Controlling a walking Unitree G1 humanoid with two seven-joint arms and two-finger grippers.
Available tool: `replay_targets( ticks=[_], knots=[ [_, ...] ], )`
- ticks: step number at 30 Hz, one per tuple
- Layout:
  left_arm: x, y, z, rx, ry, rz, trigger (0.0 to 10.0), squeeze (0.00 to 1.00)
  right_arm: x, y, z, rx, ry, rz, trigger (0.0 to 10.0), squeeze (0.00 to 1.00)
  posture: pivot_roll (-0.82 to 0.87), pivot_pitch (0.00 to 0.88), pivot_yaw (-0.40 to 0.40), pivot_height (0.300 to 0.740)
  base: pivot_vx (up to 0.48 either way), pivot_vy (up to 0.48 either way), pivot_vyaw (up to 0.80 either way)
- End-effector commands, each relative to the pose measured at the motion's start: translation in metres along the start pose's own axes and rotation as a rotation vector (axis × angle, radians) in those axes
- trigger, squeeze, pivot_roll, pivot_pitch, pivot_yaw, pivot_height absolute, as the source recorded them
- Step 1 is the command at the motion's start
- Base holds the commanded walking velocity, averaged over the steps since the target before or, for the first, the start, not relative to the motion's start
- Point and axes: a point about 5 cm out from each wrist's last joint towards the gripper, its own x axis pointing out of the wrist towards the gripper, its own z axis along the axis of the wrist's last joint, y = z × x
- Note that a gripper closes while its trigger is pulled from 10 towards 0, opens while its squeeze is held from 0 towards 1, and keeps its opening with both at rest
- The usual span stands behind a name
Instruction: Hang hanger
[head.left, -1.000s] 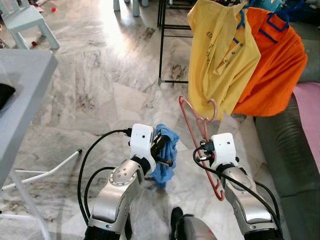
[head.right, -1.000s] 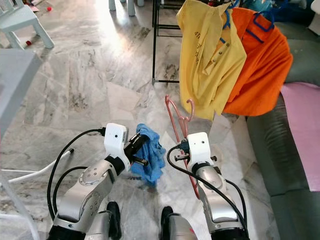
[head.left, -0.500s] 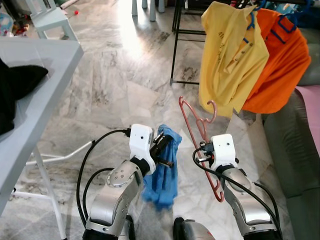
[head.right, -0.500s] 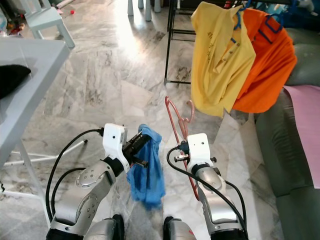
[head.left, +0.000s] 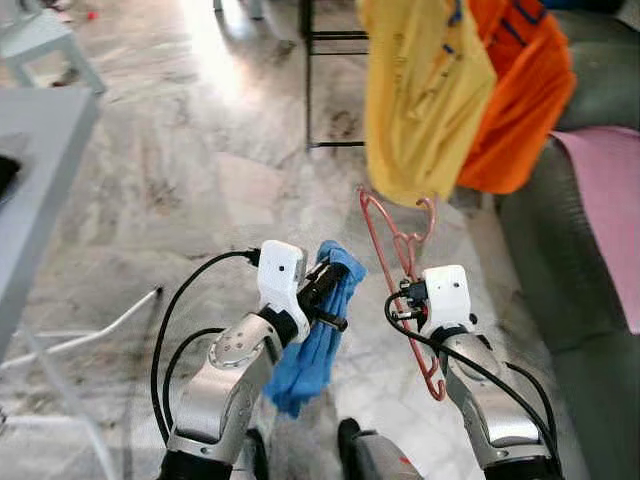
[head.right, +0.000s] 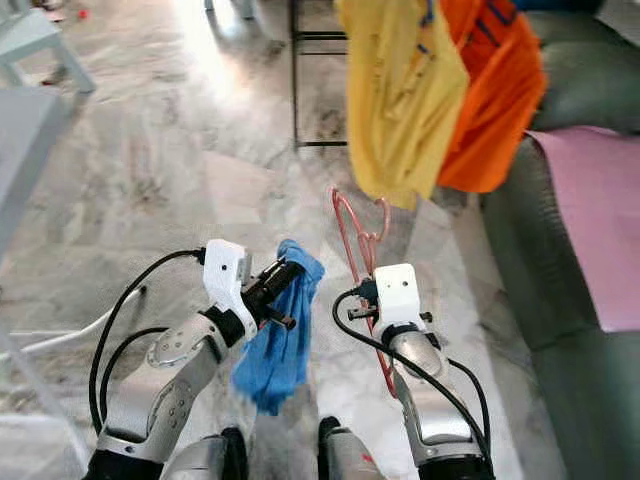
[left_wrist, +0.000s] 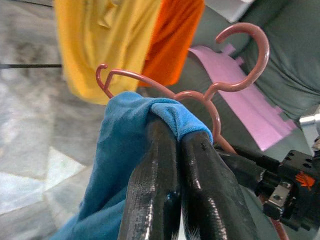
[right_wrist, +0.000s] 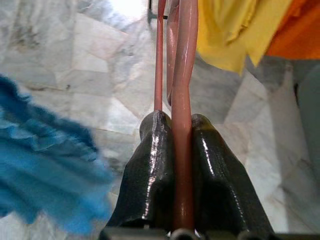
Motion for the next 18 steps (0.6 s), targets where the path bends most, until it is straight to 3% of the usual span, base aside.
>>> replay_targets(
  ticks=[1, 12, 18],
  knots=[
    [-0.0021, -0.0062, 0.0030, -0.003, -0.021, -0.038, 10.0, 0.00, -0.0024, -0.0005, -0.0039, 0.010, 0.011, -0.009, 10.0, 0.00, -0.05, 0.252, -0.015, 0.740, 0.300, 0.000, -0.80],
    [-0.0040, -0.0138, -0.0013, -0.011, -0.004, -0.082, 10.0, 0.00, -0.0022, -0.0011, -0.0044, 0.004, 0.015, -0.004, 10.0, 0.00, -0.05, 0.252, -0.021, 0.740, 0.213, 0.000, -0.80],
    [-0.0037, -0.0147, -0.0028, -0.009, 0.001, -0.080, 10.0, 0.00, -0.0017, -0.0014, -0.0044, 0.000, 0.016, 0.001, 10.0, 0.00, -0.06, 0.250, -0.028, 0.740, 0.000, 0.000, -0.80]
  ],
)
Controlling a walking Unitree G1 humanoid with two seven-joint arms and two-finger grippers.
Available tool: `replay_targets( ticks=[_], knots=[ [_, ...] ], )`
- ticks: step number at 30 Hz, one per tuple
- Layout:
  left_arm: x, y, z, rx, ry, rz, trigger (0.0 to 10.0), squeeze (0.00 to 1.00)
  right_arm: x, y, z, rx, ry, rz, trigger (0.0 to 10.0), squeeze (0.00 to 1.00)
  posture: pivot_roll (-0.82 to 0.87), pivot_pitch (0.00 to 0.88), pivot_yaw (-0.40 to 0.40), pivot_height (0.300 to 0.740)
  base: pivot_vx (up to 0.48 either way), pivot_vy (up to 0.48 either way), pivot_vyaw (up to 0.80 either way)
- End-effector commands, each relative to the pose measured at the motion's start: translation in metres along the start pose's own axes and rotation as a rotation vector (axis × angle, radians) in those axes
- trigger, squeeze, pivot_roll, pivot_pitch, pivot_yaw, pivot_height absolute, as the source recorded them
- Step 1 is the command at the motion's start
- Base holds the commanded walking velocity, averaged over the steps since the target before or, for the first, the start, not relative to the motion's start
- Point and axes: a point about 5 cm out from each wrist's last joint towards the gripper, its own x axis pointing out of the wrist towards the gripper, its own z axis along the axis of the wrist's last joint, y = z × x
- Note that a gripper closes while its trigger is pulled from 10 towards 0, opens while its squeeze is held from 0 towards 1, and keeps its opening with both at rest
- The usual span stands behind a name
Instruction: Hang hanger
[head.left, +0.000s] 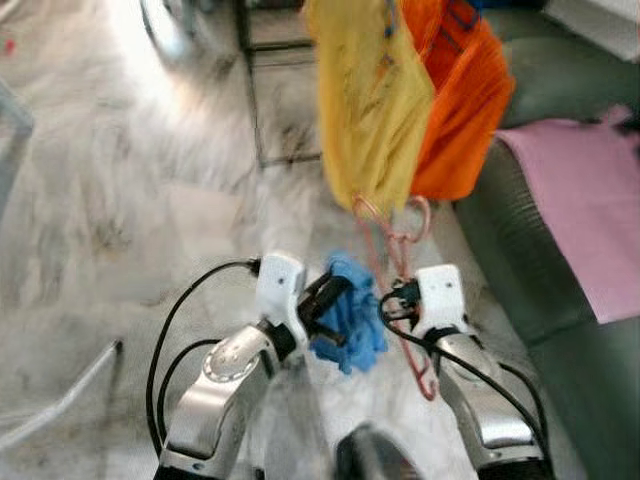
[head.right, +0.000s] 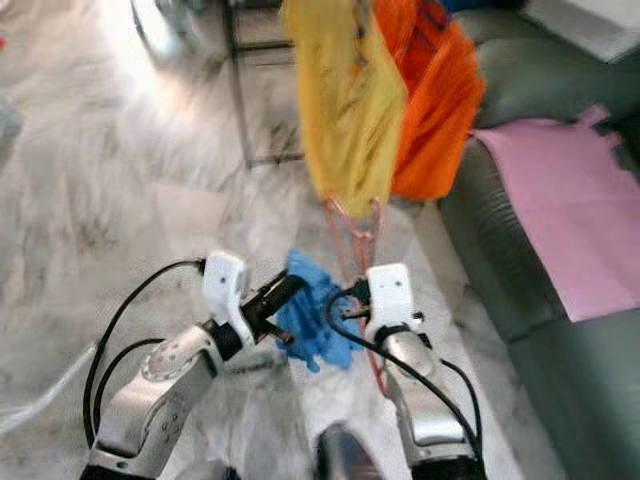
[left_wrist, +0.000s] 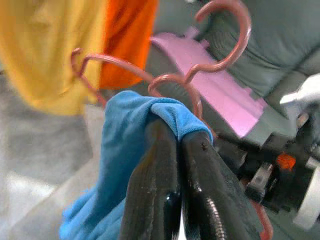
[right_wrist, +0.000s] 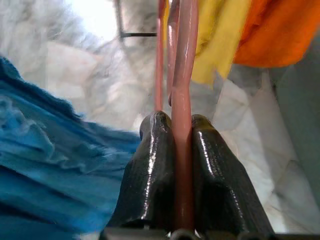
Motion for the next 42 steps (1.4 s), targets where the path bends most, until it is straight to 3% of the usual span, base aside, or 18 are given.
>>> replay_targets(
  ticks=[1, 9, 24, 27, 31, 35, 36, 37, 39, 40, 41, 42],
  knots=[
    [0.000, -0.009, 0.000, 0.001, -0.005, -0.033, 10.0, 0.00, -0.004, -0.008, -0.007, 0.006, 0.022, -0.027, 10.0, 0.00, -0.06, 0.250, -0.028, 0.740, 0.000, 0.000, -0.80],
    [0.001, -0.011, -0.002, 0.014, 0.008, -0.046, 10.0, 0.00, -0.005, -0.010, -0.006, 0.007, 0.017, -0.027, 10.0, 0.00, -0.06, 0.247, -0.033, 0.740, 0.000, 0.000, -0.80],
    [0.000, -0.009, 0.000, 0.018, -0.014, -0.030, 10.0, 0.00, -0.006, -0.008, -0.006, 0.000, 0.013, -0.011, 10.0, 0.00, -0.06, 0.252, -0.029, 0.740, 0.000, 0.000, 0.00],
    [0.001, -0.001, 0.008, 0.071, -0.047, -0.006, 10.0, 0.00, -0.007, -0.011, 0.000, -0.044, -0.023, 0.046, 10.0, 0.00, -0.06, 0.250, -0.026, 0.740, 0.000, 0.000, 0.00],
    [0.003, 0.021, 0.023, 0.229, -0.072, 0.052, 10.0, 0.00, -0.007, -0.032, 0.007, -0.150, -0.034, 0.046, 10.0, 0.00, -0.06, 0.252, -0.023, 0.740, 0.000, 0.000, 0.00],
    [0.002, 0.057, 0.042, 0.446, -0.032, 0.093, 10.0, 0.00, -0.010, -0.052, 0.020, -0.293, -0.058, 0.105, 10.0, 0.00, -0.06, 0.250, -0.020, 0.740, 0.000, 0.000, 0.00],
    [0.001, 0.076, 0.054, 0.609, 0.012, 0.087, 10.0, 0.00, -0.016, -0.064, 0.026, -0.372, -0.058, 0.167, 10.0, 0.00, -0.07, 0.249, -0.015, 0.740, 0.000, 0.000, 0.00],
    [0.001, 0.076, 0.054, 0.609, 0.012, 0.087, 10.0, 0.00, -0.016, -0.064, 0.026, -0.372, -0.058, 0.167, 10.0, 0.00, -0.07, 0.249, -0.015, 0.740, 0.000, 0.000, 0.00],
    [0.001, 0.090, 0.067, 0.827, 0.060, 0.076, 10.0, 0.00, -0.021, -0.078, 0.034, -0.415, -0.060, 0.211, 10.0, 0.00, -0.07, 0.249, -0.011, 0.740, 0.000, 0.000, 0.00],
    [0.001, 0.094, 0.071, 0.890, 0.070, 0.073, 10.0, 0.00, -0.023, -0.082, 0.037, -0.425, -0.062, 0.220, 10.0, 0.00, -0.07, 0.249, -0.009, 0.740, 0.000, 0.000, 0.00],
    [0.001, 0.094, 0.071, 0.890, 0.070, 0.073, 10.0, 0.00, -0.023, -0.082, 0.037, -0.425, -0.062, 0.220, 10.0, 0.00, -0.07, 0.249, -0.009, 0.740, 0.000, 0.000, 0.00],
    [0.002, 0.102, 0.078, 1.077, 0.129, 0.042, 10.0, 0.00, -0.028, -0.090, 0.044, -0.430, -0.071, 0.269, 10.0, 0.00, -0.08, 0.248, -0.002, 0.740, 0.000, 0.000, 0.00]
  ],
)
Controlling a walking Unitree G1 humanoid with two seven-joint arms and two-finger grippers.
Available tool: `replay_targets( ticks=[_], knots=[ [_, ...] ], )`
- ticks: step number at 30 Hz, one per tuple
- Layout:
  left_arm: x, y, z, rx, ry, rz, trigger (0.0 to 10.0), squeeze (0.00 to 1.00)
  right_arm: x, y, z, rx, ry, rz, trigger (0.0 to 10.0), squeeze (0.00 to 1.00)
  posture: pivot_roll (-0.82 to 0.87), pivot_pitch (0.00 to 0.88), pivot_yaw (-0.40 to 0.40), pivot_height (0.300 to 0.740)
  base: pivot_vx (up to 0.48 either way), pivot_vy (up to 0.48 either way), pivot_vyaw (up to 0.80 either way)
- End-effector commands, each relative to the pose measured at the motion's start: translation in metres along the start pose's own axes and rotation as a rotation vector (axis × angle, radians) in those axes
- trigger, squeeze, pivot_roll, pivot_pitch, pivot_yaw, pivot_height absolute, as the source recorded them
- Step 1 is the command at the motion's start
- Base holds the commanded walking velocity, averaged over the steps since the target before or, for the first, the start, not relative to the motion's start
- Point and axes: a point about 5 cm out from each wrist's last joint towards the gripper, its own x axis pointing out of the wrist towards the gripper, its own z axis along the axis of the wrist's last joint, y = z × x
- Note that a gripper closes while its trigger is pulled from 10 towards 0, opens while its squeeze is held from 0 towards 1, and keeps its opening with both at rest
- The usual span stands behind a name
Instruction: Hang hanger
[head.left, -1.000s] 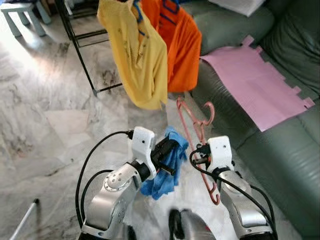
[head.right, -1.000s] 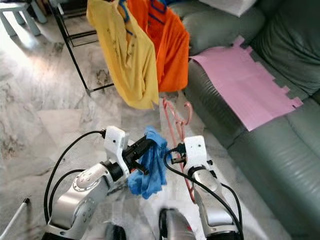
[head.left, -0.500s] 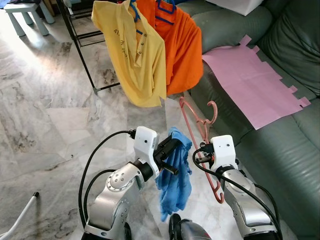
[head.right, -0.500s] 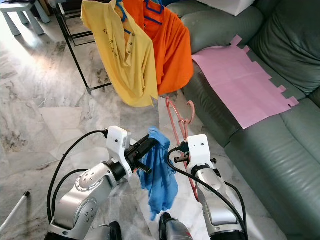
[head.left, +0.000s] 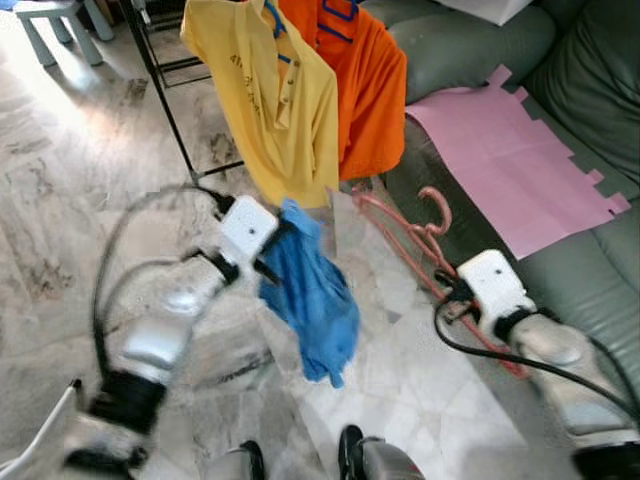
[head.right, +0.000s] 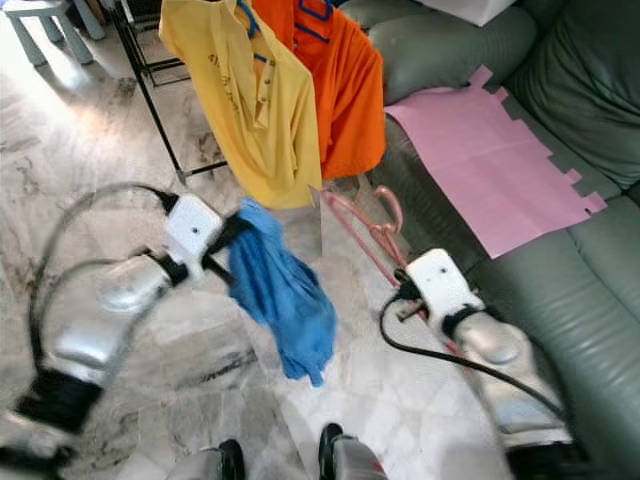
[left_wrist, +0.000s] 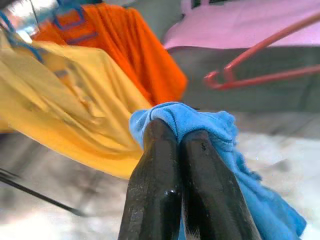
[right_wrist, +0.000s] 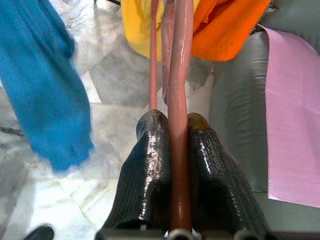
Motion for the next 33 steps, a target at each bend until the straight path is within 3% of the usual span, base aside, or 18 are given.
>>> replay_targets(
  ticks=[1, 2, 3, 5, 7, 11, 12, 17, 23, 26, 33],
  knots=[
    [0.005, -0.002, 0.001, 0.241, 0.006, -0.096, 10.0, 0.00, -0.008, -0.005, 0.013, -0.002, -0.067, 0.068, 10.0, 0.00, -0.08, 0.249, 0.000, 0.740, 0.000, 0.000, 0.00],
    [0.005, -0.002, 0.001, 0.241, 0.006, -0.096, 10.0, 0.00, -0.008, -0.005, 0.013, -0.002, -0.067, 0.068, 10.0, 0.00, -0.08, 0.249, 0.000, 0.740, 0.000, 0.000, 0.00],
    [0.006, 0.000, 0.000, 0.320, 0.010, -0.120, 10.0, 0.00, -0.010, -0.008, 0.015, 0.006, -0.075, 0.086, 10.0, 0.00, -0.08, 0.249, 0.000, 0.740, 0.000, 0.000, 0.00],
    [0.008, 0.000, 0.003, 0.389, -0.003, -0.148, 10.0, 0.00, -0.014, -0.007, 0.019, 0.025, -0.095, 0.129, 10.0, 0.00, -0.08, 0.250, 0.003, 0.740, 0.000, 0.000, 0.00],
    [0.009, 0.000, 0.004, 0.405, -0.012, -0.157, 10.0, 0.00, -0.014, -0.006, 0.020, 0.029, -0.102, 0.143, 10.0, 0.00, -0.08, 0.250, 0.003, 0.740, 0.000, 0.000, 0.00],
    [0.017, -0.008, 0.022, 0.444, -0.142, -0.199, 10.0, 0.00, -0.019, 0.004, 0.028, 0.084, -0.150, 0.272, 10.0, 0.00, -0.08, 0.255, 0.007, 0.740, 0.000, 0.000, 0.00],
    [0.019, -0.014, 0.026, 0.484, -0.175, -0.233, 10.0, 0.00, -0.024, 0.011, 0.032, 0.119, -0.163, 0.374, 10.0, 0.00, -0.08, 0.256, 0.007, 0.740, 0.000, 0.000, 0.00],
    [0.020, -0.019, 0.028, 0.533, -0.206, -0.249, 10.0, 0.00, -0.030, 0.016, 0.031, 0.125, -0.133, 0.477, 10.0, 0.00, -0.08, 0.257, 0.006, 0.740, 0.000, 0.000, 0.00],
    [0.021, -0.007, 0.020, 0.587, -0.157, -0.202, 10.0, 0.00, -0.038, 0.010, 0.024, 0.070, -0.071, 0.504, 10.0, 0.00, -0.08, 0.257, 0.005, 0.740, 0.000, 0.000, 0.00],
    [0.023, 0.009, 0.007, 0.629, -0.090, -0.148, 10.0, 0.00, -0.045, 0.000, 0.018, 0.023, -0.013, 0.504, 10.0, 0.00, -0.09, 0.257, 0.005, 0.740, 0.000, 0.000, 0.00],
    [0.020, 0.024, 0.005, 0.620, -0.071, -0.094, 10.0, 0.00, -0.056, -0.007, 0.017, 0.032, 0.033, 0.532, 10.0, 0.00, -0.09, 0.259, 0.003, 0.740, 0.000, 0.000, 0.00]
  ],
)
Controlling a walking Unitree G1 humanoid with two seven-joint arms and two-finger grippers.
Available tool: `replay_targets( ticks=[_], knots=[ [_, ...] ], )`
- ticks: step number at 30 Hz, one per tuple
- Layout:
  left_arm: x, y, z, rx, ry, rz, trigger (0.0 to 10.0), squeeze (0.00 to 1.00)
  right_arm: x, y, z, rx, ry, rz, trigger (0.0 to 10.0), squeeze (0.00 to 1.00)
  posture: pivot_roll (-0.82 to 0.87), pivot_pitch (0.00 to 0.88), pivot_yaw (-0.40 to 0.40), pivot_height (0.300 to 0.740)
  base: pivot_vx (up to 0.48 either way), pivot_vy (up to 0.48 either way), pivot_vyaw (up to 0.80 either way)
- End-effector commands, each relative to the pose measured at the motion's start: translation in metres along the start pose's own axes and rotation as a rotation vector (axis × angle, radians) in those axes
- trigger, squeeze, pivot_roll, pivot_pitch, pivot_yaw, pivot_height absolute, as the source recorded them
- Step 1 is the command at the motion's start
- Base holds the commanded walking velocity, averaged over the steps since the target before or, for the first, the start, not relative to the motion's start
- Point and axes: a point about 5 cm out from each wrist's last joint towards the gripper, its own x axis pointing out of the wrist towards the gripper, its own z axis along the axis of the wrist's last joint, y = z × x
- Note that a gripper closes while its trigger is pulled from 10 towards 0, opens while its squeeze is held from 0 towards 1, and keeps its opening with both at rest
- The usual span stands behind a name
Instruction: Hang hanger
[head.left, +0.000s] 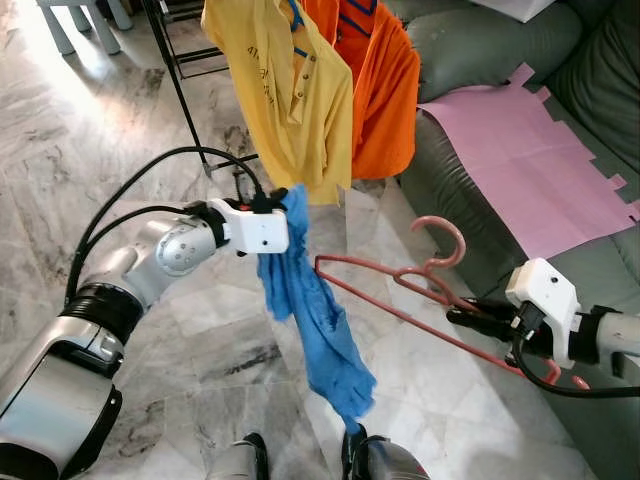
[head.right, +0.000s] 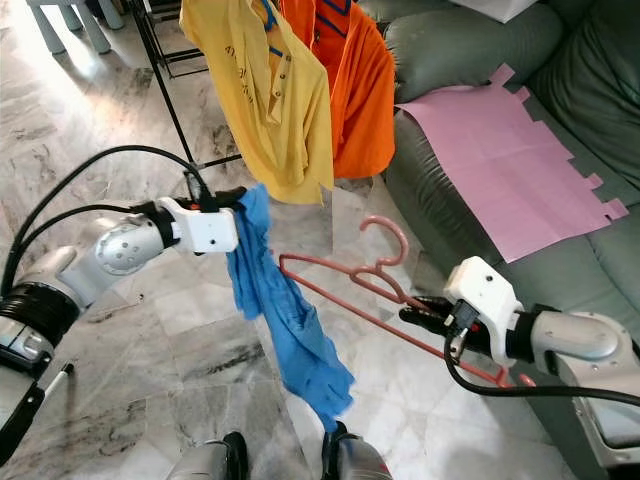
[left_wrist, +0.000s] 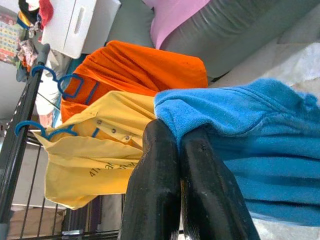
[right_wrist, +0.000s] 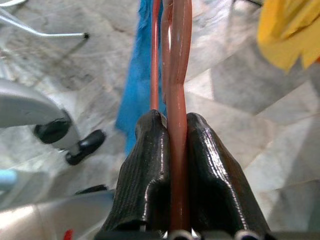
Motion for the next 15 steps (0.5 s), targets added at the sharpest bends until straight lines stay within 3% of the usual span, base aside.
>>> replay_targets(
  ticks=[1, 15],
  knots=[
    [-0.0002, 0.0091, 0.0014, 0.009, -0.018, 0.026, 10.0, 0.00, -0.0063, 0.0007, 0.0038, -0.012, 0.008, 0.016, 10.0, 0.00, -0.09, 0.259, 0.003, 0.740, 0.000, 0.000, 0.00],
    [0.0035, 0.0031, 0.0065, 0.000, -0.078, 0.019, 10.0, 0.00, 0.0003, -0.0002, -0.0006, -0.034, 0.013, -0.001, 10.0, 0.00, -0.08, 0.256, 0.008, 0.740, 0.000, 0.000, 0.00]
  ],
)
